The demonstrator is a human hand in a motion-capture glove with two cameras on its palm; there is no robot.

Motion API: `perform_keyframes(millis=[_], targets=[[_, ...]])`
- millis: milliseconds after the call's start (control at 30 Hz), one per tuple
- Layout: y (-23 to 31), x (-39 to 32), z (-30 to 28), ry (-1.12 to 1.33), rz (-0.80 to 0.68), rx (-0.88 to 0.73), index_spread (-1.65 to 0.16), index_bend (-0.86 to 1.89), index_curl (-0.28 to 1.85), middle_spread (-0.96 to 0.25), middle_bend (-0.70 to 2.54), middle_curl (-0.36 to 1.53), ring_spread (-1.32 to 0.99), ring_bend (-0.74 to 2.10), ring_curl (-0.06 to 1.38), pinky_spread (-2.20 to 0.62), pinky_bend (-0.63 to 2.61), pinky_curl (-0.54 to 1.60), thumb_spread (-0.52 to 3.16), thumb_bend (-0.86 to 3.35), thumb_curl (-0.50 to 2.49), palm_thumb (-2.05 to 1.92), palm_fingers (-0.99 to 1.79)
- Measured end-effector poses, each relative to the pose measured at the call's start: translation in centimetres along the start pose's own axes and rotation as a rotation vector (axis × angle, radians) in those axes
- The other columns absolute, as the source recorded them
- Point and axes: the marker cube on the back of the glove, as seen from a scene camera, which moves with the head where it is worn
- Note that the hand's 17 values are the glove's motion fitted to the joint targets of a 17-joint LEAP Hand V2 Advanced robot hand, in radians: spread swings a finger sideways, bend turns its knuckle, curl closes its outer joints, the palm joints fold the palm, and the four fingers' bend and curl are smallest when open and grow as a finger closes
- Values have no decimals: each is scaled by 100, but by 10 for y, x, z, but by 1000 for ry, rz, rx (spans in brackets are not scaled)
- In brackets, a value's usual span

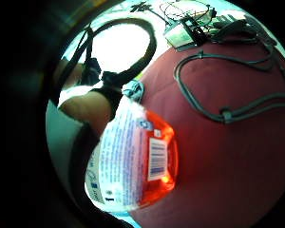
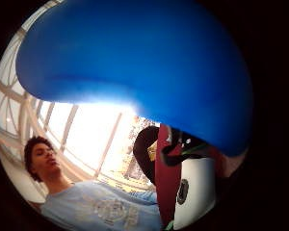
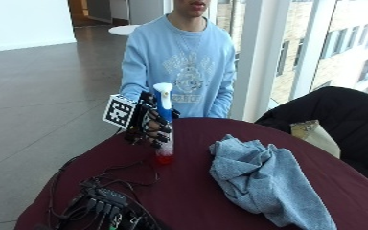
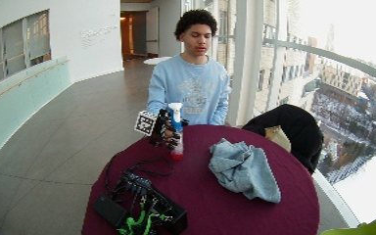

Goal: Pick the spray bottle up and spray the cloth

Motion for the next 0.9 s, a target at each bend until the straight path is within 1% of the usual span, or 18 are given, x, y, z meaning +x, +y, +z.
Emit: perform_keyframes(millis=[67,133,366,566,899], targets=[[-9,-3,-1,21,-10,-24,-27,17,21,-8,41,43,-1,48,35,25,28,33,97,5,37,88,97],[-21,-10,-1,45,-27,-70,-25,15,22,-8,39,43,-2,50,36,24,28,33,95,5,39,92,101],[-61,-46,11,127,-111,-323,-23,11,24,-9,37,44,-4,53,39,19,28,35,84,2,46,96,108],[-87,-73,36,195,-93,-523,-21,10,25,-9,36,45,-4,55,40,15,30,36,79,-1,50,98,112],[-112,-90,84,308,44,-847,-19,11,26,-9,37,47,-5,58,40,12,31,37,75,-2,55,97,113]])
